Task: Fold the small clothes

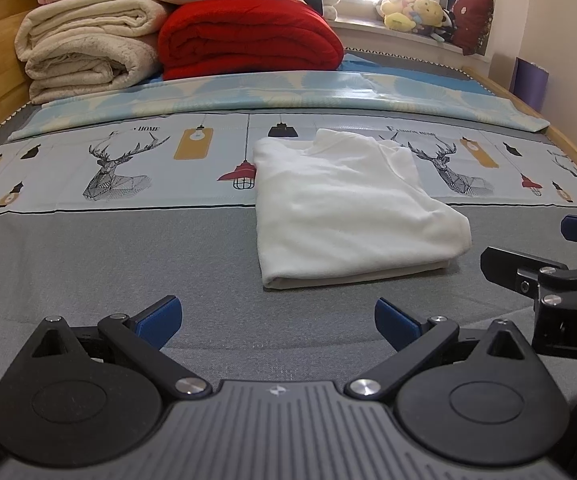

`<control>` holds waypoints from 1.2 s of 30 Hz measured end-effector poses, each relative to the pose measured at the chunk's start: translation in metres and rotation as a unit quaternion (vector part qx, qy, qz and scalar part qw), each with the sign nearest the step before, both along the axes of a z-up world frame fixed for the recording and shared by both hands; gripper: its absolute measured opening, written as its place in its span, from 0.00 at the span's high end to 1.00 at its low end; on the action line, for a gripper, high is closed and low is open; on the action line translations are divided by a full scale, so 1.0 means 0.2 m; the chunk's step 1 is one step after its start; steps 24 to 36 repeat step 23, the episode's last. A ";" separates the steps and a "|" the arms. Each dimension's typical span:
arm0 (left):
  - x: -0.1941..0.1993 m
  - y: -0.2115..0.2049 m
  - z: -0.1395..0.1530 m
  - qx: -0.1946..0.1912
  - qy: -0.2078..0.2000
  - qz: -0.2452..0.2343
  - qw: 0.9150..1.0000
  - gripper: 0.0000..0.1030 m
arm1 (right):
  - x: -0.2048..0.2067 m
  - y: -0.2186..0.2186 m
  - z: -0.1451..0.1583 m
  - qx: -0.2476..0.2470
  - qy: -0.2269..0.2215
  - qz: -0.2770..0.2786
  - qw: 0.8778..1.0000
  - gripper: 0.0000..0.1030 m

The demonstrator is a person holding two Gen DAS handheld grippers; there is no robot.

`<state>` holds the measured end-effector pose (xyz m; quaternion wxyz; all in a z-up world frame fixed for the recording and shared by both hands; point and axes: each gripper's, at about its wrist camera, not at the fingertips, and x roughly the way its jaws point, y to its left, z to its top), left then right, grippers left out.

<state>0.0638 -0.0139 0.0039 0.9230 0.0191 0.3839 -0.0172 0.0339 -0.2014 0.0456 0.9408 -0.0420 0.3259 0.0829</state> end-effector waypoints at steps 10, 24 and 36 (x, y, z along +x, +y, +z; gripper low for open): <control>0.00 0.00 0.00 -0.003 -0.001 -0.003 1.000 0.00 | 0.00 0.00 -0.01 -0.003 0.000 0.006 1.000 0.03; 0.01 -0.01 -0.01 -0.008 -0.004 -0.005 1.000 0.00 | 0.03 -0.01 -0.01 0.000 0.001 0.001 1.000 0.03; 0.01 -0.01 -0.01 -0.008 -0.004 -0.005 1.000 0.00 | 0.03 -0.01 -0.01 0.000 0.001 0.001 1.000 0.03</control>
